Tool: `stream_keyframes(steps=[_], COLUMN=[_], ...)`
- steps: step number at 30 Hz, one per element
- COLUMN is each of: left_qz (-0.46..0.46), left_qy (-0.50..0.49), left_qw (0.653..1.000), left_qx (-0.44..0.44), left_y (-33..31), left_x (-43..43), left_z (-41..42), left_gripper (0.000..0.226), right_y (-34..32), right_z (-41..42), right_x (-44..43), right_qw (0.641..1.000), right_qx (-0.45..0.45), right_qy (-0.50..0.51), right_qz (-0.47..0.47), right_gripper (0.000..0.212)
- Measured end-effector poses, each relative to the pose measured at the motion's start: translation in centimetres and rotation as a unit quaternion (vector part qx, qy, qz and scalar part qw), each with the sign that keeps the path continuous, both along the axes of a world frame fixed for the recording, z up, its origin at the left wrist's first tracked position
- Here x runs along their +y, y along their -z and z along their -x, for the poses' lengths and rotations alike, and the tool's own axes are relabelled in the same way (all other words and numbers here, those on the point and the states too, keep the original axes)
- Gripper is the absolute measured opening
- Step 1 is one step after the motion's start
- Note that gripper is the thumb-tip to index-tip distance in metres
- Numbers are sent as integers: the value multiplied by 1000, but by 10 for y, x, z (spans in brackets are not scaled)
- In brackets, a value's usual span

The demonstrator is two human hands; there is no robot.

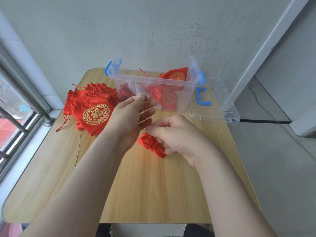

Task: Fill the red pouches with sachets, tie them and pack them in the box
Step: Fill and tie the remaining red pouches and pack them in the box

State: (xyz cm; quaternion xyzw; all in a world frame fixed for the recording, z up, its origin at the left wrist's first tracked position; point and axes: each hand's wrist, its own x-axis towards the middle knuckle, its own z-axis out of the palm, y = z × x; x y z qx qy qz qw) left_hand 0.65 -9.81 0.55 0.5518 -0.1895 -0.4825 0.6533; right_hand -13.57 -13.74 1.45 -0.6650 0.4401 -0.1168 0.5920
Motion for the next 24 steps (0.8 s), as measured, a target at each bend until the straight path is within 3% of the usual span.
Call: stream_keyframes(steps=[4,8,11,15,19,24], left_qz=[12,10,-15,-44,-60,-62], left_qy=[48,57,58,88,118,51], left_qw=[999,998,993,973,956,950], left_qx=[-19,-38,-106,-208,-262,-300], left_y=[-1,0,7,11,9,20], left_x=[1,2,7,27,54,74], left_z=[2,3,5,17,39,40], left_gripper=[24,35,32,22,26,27], right_y=[-2,3,13,18,22,18], right_z=[1,-3,-2,2,4,14], right_x=[1,-3,-3,13,31,49], right_qw=[1000,995,985,971,962,949], right_qx=[-8,-70,-106,-125,-143,-182], right_qy=[-9,70,137,204,232,253], right_qz=[5,0,-2,4,-16,-43], right_gripper=[23,22,29,17,13,15])
